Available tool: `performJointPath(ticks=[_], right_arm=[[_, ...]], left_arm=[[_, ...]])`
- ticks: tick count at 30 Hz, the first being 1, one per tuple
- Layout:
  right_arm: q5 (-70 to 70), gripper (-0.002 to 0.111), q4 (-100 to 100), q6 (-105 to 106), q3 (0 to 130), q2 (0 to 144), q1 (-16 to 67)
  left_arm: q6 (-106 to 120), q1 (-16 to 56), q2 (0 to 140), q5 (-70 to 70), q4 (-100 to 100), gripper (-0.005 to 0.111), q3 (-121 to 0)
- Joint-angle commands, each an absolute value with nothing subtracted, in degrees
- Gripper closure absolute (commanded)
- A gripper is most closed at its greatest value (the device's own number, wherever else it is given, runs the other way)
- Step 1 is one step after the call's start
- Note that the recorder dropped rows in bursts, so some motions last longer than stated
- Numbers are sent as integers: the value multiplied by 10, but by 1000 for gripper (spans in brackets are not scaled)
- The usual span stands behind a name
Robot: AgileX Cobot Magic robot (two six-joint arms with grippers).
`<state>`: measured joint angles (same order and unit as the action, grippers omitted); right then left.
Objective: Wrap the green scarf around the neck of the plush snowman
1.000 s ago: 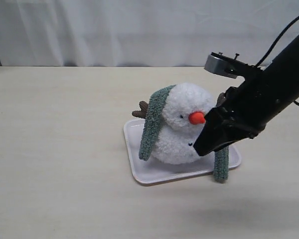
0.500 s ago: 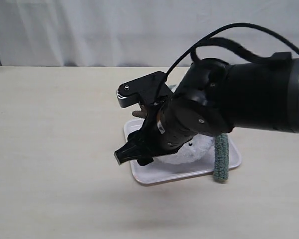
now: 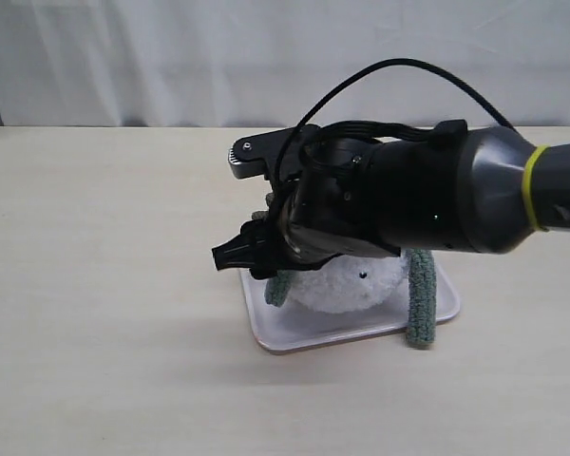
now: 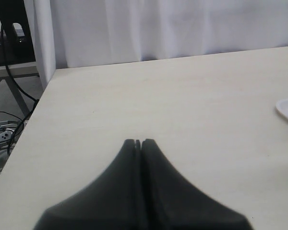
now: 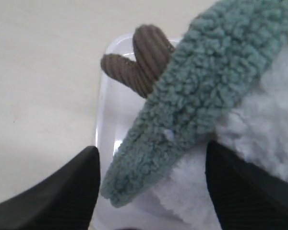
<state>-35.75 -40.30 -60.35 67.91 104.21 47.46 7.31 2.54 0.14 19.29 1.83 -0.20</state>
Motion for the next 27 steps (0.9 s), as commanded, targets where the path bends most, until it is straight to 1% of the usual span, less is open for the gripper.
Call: performJointPath(ticks=[1, 5, 8, 10, 16, 18, 27], right_arm=[[-333, 47, -459, -672, 682, 1061, 471], [-308, 48, -465, -680, 683, 1082, 471], [-306, 53, -477, -688, 683, 1089, 471], [-306, 62, -478, -688, 683, 1091, 471], [-309, 97, -493, -681, 683, 1091, 471], [-309, 104, -493, -674, 683, 1091, 473], [-315, 104, -456, -609, 683, 1085, 475]], left_arm=[[74, 23, 0, 186, 22, 107, 0], [74, 23, 0, 186, 22, 107, 0], [74, 23, 0, 186, 22, 107, 0], [74, 23, 0, 186, 22, 107, 0], [74, 23, 0, 186, 22, 107, 0], [74, 23, 0, 186, 22, 107, 0], [74, 23, 0, 186, 22, 107, 0]])
